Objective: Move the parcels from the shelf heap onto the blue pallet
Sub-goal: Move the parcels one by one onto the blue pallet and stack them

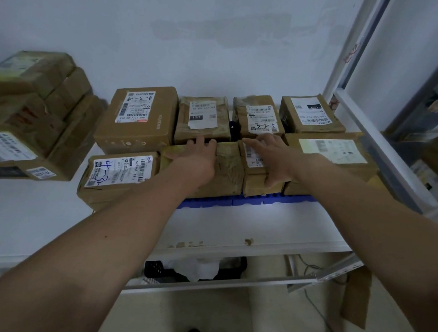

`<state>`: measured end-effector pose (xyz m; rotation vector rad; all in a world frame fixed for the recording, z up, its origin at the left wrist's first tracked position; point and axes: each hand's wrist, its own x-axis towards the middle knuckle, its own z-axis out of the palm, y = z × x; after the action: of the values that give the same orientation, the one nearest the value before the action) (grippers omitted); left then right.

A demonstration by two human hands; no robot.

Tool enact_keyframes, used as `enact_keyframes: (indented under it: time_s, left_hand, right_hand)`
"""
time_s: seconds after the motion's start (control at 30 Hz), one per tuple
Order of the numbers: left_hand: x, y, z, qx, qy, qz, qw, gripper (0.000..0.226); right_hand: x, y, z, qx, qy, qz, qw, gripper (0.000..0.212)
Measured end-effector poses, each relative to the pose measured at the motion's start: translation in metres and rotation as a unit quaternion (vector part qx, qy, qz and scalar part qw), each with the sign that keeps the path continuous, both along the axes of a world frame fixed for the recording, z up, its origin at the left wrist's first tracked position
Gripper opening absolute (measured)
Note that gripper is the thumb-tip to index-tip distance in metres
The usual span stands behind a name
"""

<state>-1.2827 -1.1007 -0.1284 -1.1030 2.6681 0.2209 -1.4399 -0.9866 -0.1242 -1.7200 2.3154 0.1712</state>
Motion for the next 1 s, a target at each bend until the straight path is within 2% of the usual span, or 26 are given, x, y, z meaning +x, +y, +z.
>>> enact_keyframes:
  time_s: [0.37, 0.5, 0.57, 0.63, 0.7, 0.77, 0.83, 0.93, 1.0]
  left_hand:
    - [-0.002, 0.003, -0.001, -0.015, 0.004, -0.015, 1.000, 0.087]
    - [0.005, 0.001, -0.003, 0.006, 0.003, -0.025, 1.000, 0.102]
    - [0.011, 0.001, 0.000, 0.033, 0.035, -0.029, 0.998, 0.106]
    - [0.019, 0.003, 0.009, 0.041, 0.120, -0.030, 0.991, 0.097]
    - [0.030, 0.003, 0.019, 0.030, 0.231, -0.013, 0.972, 0.072]
    - [0.047, 0.000, 0.027, -0.029, 0.286, 0.022, 0.958, 0.043]
    - [0.069, -0.003, 0.030, -0.093, 0.269, 0.055, 0.957, 0.029]
    - [0.115, -0.005, 0.026, -0.132, 0.234, 0.115, 0.956, 0.024]
    - [0.147, -0.008, 0.018, -0.146, 0.201, 0.146, 0.958, 0.022]
  right_hand:
    - [0.009, 0.001, -0.013, -0.011, 0.039, -0.019, 0.999, 0.120]
    - [0.015, 0.001, -0.006, 0.009, 0.031, -0.024, 0.999, 0.119]
    - [0.018, -0.001, 0.004, 0.015, 0.021, -0.024, 0.999, 0.120]
    - [0.023, -0.006, 0.017, 0.022, 0.033, -0.006, 0.999, 0.121]
    - [0.033, -0.016, 0.031, 0.012, 0.047, 0.023, 0.999, 0.115]
    - [0.051, -0.028, 0.042, -0.014, 0.047, 0.061, 0.997, 0.102]
    - [0.078, -0.042, 0.049, -0.039, 0.043, 0.108, 0.992, 0.086]
    - [0.120, -0.059, 0.039, -0.057, 0.010, 0.164, 0.985, 0.060]
    - [0.145, -0.064, 0.030, -0.068, -0.014, 0.195, 0.978, 0.055]
